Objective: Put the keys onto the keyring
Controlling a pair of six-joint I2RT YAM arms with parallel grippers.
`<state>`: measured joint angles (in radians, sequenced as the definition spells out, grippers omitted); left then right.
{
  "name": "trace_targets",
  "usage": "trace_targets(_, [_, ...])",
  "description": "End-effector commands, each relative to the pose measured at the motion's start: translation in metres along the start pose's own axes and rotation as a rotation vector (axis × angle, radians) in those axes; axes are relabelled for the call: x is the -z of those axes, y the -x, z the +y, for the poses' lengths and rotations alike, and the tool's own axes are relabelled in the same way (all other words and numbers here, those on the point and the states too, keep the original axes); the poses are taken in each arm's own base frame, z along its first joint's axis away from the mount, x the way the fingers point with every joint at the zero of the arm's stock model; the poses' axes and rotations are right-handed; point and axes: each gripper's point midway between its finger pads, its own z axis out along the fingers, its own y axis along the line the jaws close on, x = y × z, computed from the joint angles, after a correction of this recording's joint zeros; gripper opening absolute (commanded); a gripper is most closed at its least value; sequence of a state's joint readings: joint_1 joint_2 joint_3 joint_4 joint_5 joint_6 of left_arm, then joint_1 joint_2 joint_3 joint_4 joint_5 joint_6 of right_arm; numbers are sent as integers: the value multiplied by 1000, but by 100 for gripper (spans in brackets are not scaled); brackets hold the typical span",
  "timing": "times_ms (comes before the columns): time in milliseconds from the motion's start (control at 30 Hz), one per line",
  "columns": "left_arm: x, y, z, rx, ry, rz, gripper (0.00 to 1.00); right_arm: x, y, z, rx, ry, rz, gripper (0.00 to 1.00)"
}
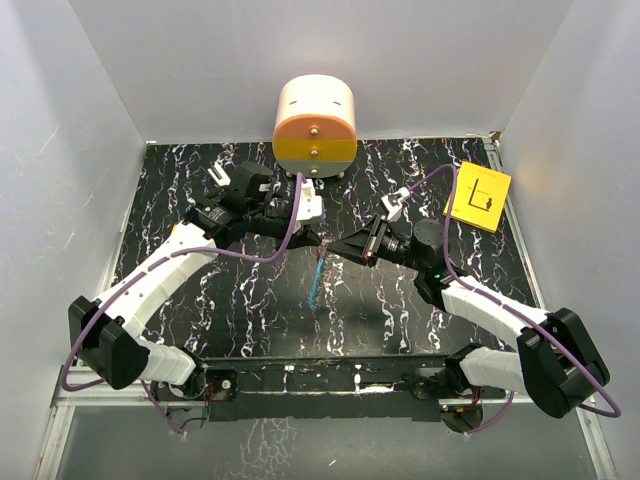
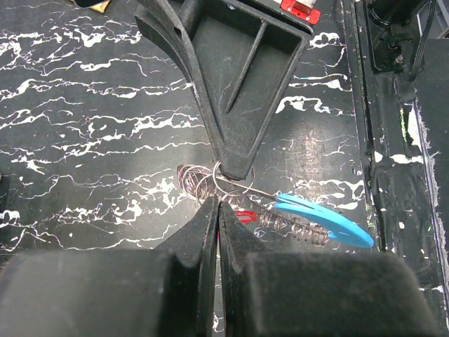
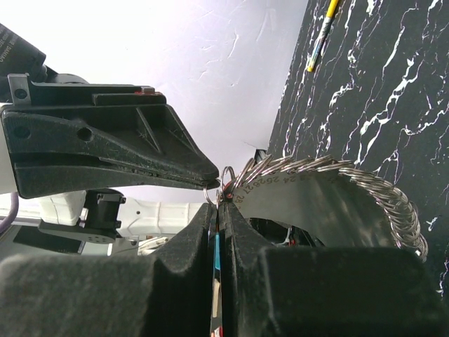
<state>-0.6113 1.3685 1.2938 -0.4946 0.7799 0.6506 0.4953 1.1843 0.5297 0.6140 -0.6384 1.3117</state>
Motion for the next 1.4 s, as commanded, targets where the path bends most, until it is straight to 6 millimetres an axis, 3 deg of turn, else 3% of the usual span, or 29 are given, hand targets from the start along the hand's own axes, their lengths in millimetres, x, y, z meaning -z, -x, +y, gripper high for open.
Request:
trace_targets(0, [8, 11, -10, -40, -10, -34, 0, 0, 12, 41, 76, 120, -51, 8])
trace_targets(1367, [8, 20, -11, -94, -17, -62, 0, -2, 10, 32, 48, 108, -35, 8])
